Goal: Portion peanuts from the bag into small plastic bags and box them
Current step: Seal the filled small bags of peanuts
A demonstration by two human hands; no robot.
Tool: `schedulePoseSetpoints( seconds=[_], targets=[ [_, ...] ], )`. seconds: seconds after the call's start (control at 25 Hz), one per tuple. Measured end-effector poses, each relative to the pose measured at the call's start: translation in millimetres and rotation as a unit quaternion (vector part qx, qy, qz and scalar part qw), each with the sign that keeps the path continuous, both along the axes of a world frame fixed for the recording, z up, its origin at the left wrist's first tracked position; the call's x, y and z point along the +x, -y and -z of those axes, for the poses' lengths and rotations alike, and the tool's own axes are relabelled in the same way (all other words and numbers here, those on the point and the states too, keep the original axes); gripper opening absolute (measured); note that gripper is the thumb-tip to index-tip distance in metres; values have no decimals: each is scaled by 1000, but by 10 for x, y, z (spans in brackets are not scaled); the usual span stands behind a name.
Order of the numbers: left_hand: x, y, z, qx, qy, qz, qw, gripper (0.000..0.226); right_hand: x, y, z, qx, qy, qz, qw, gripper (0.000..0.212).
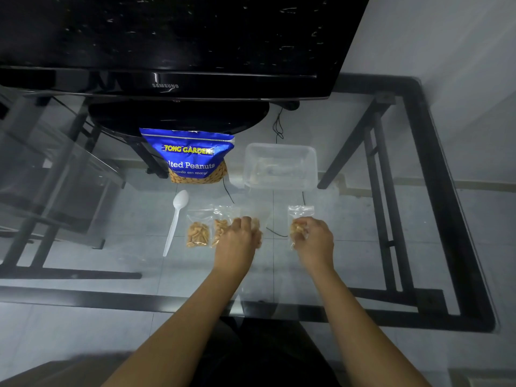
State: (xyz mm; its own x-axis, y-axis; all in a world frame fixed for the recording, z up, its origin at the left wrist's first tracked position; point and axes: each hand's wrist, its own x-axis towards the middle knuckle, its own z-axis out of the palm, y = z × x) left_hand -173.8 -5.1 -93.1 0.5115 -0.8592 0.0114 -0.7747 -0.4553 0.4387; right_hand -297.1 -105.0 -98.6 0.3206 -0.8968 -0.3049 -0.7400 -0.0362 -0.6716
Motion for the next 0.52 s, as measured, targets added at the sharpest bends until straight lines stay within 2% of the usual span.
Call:
schedulePoseSetpoints(
  seconds=[0.08,0.12,0.16,0.2,0.24,0.28,0.32,0.36,0.4,0.52],
  targets=[
    [37,-33,42,-2,95,-1,995,38,-49,-33,-33,27,72,20,997,24],
    [57,-48,62,-8,112,-13,994,41,-78,-59,-68,51,113,28,992,25],
    [71,-44,43,-25,89,-29,995,41,-98,-83,-114,75,153,29,985,28],
    [78,-14,-22,-46,12,-46,998,39,-106,-105,-173,100,188,24,977,30],
    [78,26,-117,-63,-111,-69,989,38,-101,-130,-230,126,223,19,967,32],
    [81,72,-204,-75,-242,-97,963,39,-91,-152,-278,145,252,15,957,33],
    [78,121,-290,-83,-363,-117,921,38,-77,-172,-311,156,273,15,949,34],
    [70,156,-354,-93,-442,-126,883,37,-62,-191,-344,158,286,15,945,34],
    [67,180,-387,-106,-474,-125,865,33,-43,-203,-361,163,297,20,941,35],
    [67,198,-446,-119,-463,-119,870,14,1,-225,-390,214,325,78,918,32]
  ],
)
